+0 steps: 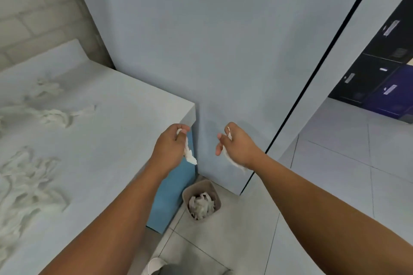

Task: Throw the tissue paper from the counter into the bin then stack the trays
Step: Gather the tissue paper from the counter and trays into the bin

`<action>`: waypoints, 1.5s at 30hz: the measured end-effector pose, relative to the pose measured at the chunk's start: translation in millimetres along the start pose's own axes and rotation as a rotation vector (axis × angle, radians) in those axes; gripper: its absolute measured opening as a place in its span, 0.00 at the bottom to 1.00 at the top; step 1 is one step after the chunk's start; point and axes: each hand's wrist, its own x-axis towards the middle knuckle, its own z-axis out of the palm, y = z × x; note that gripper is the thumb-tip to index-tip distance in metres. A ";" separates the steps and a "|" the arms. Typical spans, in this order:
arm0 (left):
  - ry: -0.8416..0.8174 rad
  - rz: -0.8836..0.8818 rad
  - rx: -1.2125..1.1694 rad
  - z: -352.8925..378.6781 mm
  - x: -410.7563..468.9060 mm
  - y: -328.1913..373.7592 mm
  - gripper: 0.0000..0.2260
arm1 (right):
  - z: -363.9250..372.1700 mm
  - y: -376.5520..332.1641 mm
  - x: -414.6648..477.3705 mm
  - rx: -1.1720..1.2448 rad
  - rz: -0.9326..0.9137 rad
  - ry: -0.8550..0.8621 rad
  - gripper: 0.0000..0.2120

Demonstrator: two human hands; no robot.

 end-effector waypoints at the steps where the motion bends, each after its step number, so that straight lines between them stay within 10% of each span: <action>1: -0.018 -0.030 0.004 12.8 -4.6 -7.7 0.07 | -0.3 13.0 -3.1 -0.006 0.015 0.013 0.08; 19: -0.268 -0.662 -0.062 128.1 0.1 -287.1 0.04 | 125.8 260.8 31.2 0.088 0.598 -0.196 0.11; 26: -0.248 -0.679 0.194 165.6 18.1 -410.5 0.19 | 198.7 361.8 66.0 -0.045 0.532 -0.156 0.09; 33: -0.212 -0.653 0.304 207.1 56.1 -482.7 0.22 | 254.4 436.2 88.0 -0.247 0.614 -0.126 0.27; 40: -0.252 -0.636 0.213 242.0 95.3 -531.4 0.19 | 279.1 487.1 117.4 -0.214 0.658 -0.015 0.27; 45: -0.267 -0.937 -0.220 261.2 125.9 -560.4 0.15 | 286.3 508.1 140.3 -0.087 0.639 0.045 0.27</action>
